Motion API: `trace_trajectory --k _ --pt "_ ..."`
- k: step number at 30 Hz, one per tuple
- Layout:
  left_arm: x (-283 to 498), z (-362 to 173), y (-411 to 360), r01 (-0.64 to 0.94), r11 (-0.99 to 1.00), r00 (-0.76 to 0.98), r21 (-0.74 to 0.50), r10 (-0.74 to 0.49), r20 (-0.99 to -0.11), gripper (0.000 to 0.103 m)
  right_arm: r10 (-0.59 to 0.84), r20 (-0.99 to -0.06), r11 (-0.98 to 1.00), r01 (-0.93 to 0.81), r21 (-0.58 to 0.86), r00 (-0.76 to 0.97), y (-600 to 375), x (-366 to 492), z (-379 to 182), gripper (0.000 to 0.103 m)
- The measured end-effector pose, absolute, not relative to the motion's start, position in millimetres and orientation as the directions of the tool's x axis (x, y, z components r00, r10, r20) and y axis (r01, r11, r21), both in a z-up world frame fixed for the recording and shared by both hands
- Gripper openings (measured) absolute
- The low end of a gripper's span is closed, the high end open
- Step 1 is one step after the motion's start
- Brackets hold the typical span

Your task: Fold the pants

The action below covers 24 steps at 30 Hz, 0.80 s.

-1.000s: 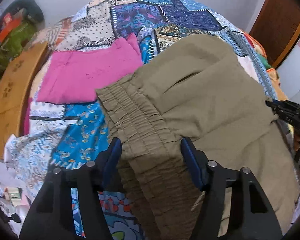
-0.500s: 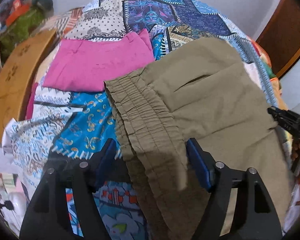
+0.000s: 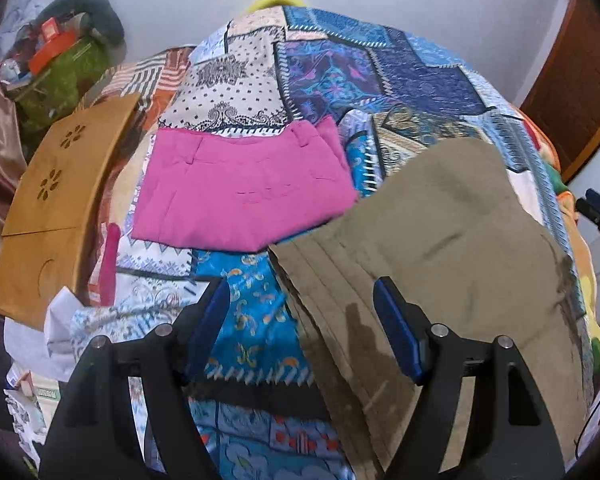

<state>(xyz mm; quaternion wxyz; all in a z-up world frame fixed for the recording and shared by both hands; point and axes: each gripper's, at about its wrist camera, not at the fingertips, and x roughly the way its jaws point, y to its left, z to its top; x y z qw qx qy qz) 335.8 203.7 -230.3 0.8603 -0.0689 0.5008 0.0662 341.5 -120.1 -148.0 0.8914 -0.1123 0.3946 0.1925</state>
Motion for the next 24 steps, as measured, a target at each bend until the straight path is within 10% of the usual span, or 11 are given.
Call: trace_trajectory --k 18,24 --pt "391.6 -300.6 216.5 -0.153 0.975 0.436 -0.163 -0.081 -0.896 0.072 0.293 -0.803 0.903 -0.425 0.055 0.519 -69.1 463.3 -216.9 0.062" --pt "390.2 -303.7 216.7 -0.157 0.967 0.454 -0.202 -0.111 -0.884 0.064 0.316 -0.803 0.901 -0.426 0.086 0.506 -60.2 462.4 -229.6 0.019"
